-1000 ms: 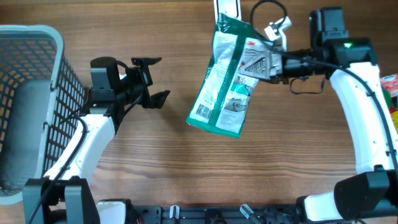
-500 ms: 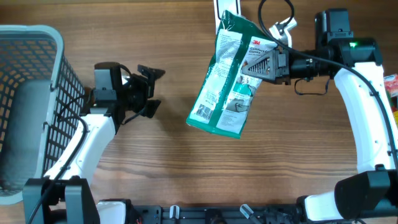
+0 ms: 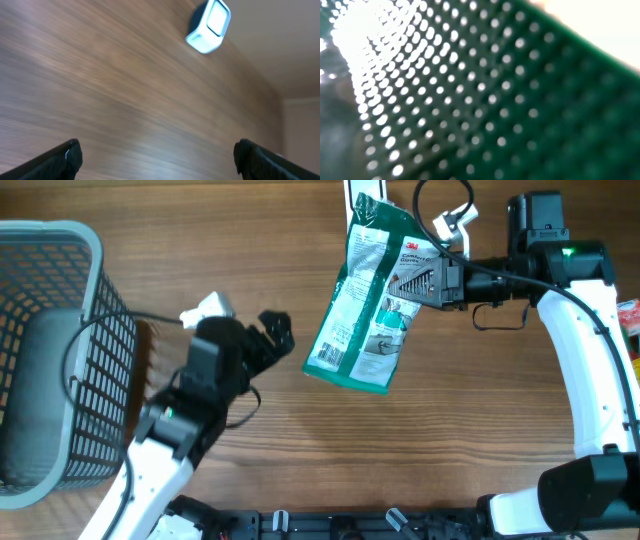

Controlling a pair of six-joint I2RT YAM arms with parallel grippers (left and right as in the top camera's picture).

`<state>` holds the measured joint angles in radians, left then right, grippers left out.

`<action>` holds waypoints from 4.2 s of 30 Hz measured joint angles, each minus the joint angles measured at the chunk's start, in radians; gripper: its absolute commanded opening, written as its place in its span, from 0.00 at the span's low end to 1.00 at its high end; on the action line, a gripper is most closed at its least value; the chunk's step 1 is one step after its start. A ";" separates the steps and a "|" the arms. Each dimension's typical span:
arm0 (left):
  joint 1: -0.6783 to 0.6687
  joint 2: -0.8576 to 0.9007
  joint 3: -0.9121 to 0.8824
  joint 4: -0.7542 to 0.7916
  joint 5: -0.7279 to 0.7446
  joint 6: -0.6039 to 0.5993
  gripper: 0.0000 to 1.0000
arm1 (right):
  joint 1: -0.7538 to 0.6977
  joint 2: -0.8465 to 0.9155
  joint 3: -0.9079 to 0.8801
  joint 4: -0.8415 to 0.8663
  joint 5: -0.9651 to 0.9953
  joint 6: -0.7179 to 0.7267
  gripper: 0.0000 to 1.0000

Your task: Scan the item barcode

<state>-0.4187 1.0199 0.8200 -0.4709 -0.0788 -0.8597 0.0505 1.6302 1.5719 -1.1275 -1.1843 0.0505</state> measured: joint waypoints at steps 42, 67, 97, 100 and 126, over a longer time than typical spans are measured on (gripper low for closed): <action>-0.058 -0.016 0.001 -0.378 -0.291 0.036 1.00 | 0.064 -0.183 -0.012 0.626 0.920 -0.375 0.05; -0.058 -0.015 0.001 -0.379 -0.298 0.036 1.00 | 0.192 0.470 -0.030 1.324 0.849 -0.842 0.04; -0.058 -0.015 0.001 -0.379 -0.298 0.036 1.00 | 0.184 0.429 -0.029 0.969 0.717 -0.576 0.04; -0.058 -0.015 0.001 -0.379 -0.298 0.036 1.00 | 0.115 0.315 -0.029 0.977 0.811 -0.448 0.05; -0.058 -0.014 0.001 -0.379 -0.298 0.036 1.00 | -0.617 0.172 -0.026 0.480 1.845 0.000 0.11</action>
<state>-0.4763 1.0054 0.8211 -0.8501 -0.3771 -0.8238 -0.5667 1.8019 1.5459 -0.6472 0.6609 0.0505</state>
